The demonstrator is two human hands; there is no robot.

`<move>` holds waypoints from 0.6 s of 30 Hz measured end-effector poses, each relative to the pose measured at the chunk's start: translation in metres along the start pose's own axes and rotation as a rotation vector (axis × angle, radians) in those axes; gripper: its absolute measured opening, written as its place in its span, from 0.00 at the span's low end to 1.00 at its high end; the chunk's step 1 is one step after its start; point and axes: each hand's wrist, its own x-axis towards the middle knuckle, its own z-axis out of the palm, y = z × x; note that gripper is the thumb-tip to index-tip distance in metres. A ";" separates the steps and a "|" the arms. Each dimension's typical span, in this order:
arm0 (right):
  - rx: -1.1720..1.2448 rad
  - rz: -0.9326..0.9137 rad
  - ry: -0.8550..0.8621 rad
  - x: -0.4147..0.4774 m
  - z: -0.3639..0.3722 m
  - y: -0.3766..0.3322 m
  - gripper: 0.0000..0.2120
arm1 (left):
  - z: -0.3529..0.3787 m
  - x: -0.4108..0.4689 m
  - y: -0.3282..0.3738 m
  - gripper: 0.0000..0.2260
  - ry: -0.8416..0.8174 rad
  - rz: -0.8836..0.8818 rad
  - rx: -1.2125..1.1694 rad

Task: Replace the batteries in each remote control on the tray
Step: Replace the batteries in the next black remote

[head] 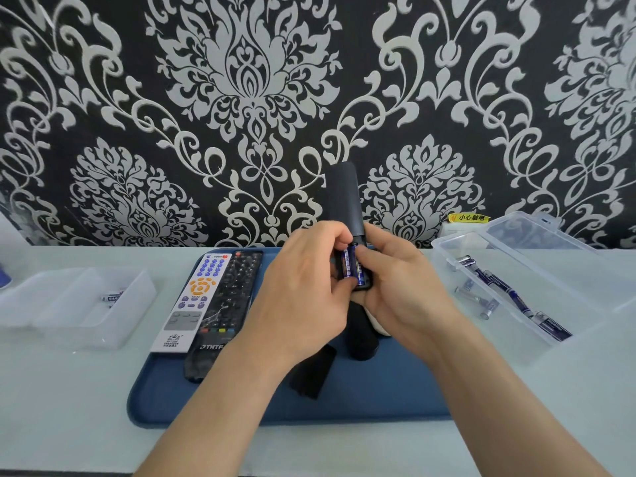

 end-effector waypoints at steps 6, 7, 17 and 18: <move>-0.038 -0.071 0.028 -0.006 0.012 0.004 0.17 | 0.006 0.002 -0.001 0.12 0.022 0.013 -0.042; -0.037 -0.086 0.030 -0.006 0.013 0.005 0.17 | 0.008 0.003 -0.001 0.11 0.037 0.014 -0.051; -0.074 -0.101 0.027 -0.008 0.016 0.006 0.17 | 0.015 0.002 -0.004 0.11 0.086 -0.017 -0.128; -0.076 -0.099 0.027 -0.008 0.016 0.006 0.17 | 0.016 0.002 -0.004 0.11 0.091 -0.013 -0.128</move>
